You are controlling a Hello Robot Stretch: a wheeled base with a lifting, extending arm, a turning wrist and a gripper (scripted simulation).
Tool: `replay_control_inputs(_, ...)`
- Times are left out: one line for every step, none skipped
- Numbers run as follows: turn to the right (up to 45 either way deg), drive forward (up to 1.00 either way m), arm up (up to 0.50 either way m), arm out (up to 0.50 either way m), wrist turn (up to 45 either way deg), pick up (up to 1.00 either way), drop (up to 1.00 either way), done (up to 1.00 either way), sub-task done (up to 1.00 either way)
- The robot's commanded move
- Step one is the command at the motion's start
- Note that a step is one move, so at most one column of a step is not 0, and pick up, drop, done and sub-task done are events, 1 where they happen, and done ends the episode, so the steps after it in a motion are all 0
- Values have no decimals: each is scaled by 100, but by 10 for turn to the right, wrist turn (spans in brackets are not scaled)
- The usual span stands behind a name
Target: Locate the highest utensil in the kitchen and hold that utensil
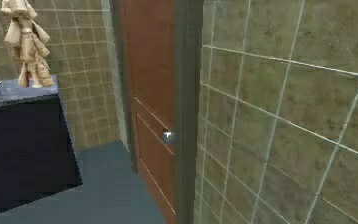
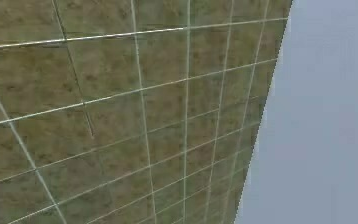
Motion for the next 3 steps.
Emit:
replay_control_inputs(-450, 0, 0, 0, 0, 0, 0, 0, 0)
replay_control_inputs(-450, 0, 0, 0, 0, 0, 0, 0, 0)
replay_control_inputs(-270, 0, 0, 0, 0, 0, 0, 0, 0)
